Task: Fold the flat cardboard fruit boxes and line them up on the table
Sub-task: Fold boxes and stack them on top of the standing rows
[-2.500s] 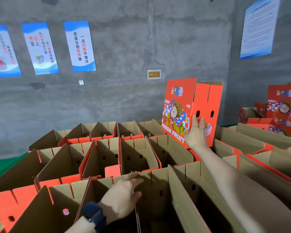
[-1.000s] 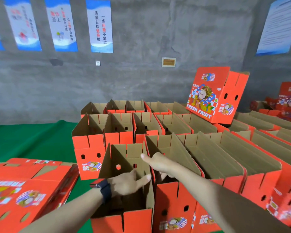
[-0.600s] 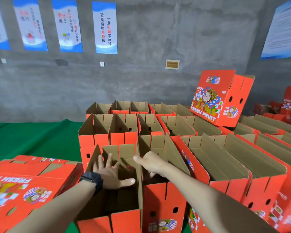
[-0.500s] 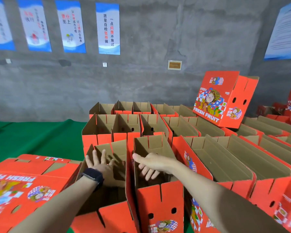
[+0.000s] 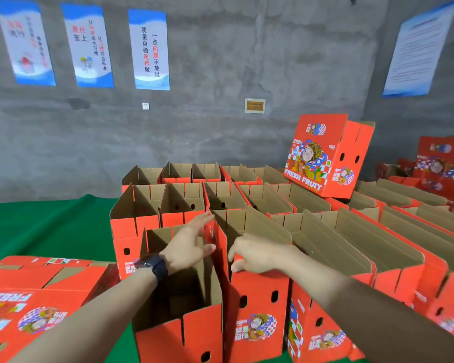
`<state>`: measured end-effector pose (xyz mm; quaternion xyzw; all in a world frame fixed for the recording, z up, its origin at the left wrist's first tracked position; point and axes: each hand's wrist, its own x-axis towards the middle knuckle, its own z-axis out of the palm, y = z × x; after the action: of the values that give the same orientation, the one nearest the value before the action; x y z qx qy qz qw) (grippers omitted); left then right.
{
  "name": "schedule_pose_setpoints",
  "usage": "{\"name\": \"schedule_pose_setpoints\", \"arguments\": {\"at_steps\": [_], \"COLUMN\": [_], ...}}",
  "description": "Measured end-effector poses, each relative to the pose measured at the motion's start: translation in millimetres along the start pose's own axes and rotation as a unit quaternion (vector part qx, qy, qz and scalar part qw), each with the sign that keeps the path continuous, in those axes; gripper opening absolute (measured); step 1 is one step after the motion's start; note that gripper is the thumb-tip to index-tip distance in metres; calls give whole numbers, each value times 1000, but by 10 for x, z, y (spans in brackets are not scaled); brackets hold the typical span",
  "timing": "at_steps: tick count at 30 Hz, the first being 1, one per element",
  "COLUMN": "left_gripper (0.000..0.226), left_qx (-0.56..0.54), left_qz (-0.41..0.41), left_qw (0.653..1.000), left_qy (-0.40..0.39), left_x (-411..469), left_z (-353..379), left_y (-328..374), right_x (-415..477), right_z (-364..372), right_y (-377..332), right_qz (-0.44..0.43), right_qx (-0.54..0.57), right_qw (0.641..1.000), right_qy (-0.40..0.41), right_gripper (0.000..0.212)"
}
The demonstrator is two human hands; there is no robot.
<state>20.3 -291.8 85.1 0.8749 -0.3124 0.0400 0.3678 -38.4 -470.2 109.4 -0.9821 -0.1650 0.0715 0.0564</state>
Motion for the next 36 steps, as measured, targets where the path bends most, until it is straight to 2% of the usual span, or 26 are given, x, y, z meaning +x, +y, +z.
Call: {"name": "schedule_pose_setpoints", "arguments": {"at_steps": [2,4,7,10,12,13,14,15,18,21,24,28,32,36], "left_gripper": [84,88,73,45,42,42,42,41,32,33,32,35,36,36], "left_qx": [24,85,178,235,224,219,215,211,193,201,217,204,202,205], "left_qz": [56,88,95,92,88,86,83,81,89,117,159,224,255,288], "left_qw": [995,986,971,962,967,969,971,972,976,972,961,944,936,924], "left_qy": [-74,-110,-130,-107,-82,-72,-64,-58,-38,6,68,130,135,147], "left_x": [66,199,390,508,572,592,608,621,667,711,760,793,844,1066], "left_z": [2,-19,-100,-204,-299,-351,-406,-465,-654,-849,-1033,-1139,-1004,-887], "left_y": [165,329,514,547,539,548,571,605,759,973,1199,1430,1543,1651], "right_x": [5,8,3,-61,-154,-221,-280,-332,-407,-483,-566,-543,-396,-229], "right_z": [-203,-382,-482,-380,-322,-330,-351,-373,-375,-459,-600,-651,-607,-675], "right_y": [49,76,122,199,267,304,351,390,446,447,416,430,613,966], "right_qz": [-17,-29,-5,15,20,31,53,86,182,185,183,193,206,186], "right_qx": [-6,-20,-19,-48,-29,-16,-18,-39,-78,-33,28,114,166,195], "right_qw": [1000,999,999,982,939,916,906,913,946,951,949,911,887,852], "right_qy": [-2,-4,42,181,342,401,420,396,257,245,256,347,379,450], "right_gripper": [29,26,30,46,50,46,43,43,51,56,60,66,74,60]}}
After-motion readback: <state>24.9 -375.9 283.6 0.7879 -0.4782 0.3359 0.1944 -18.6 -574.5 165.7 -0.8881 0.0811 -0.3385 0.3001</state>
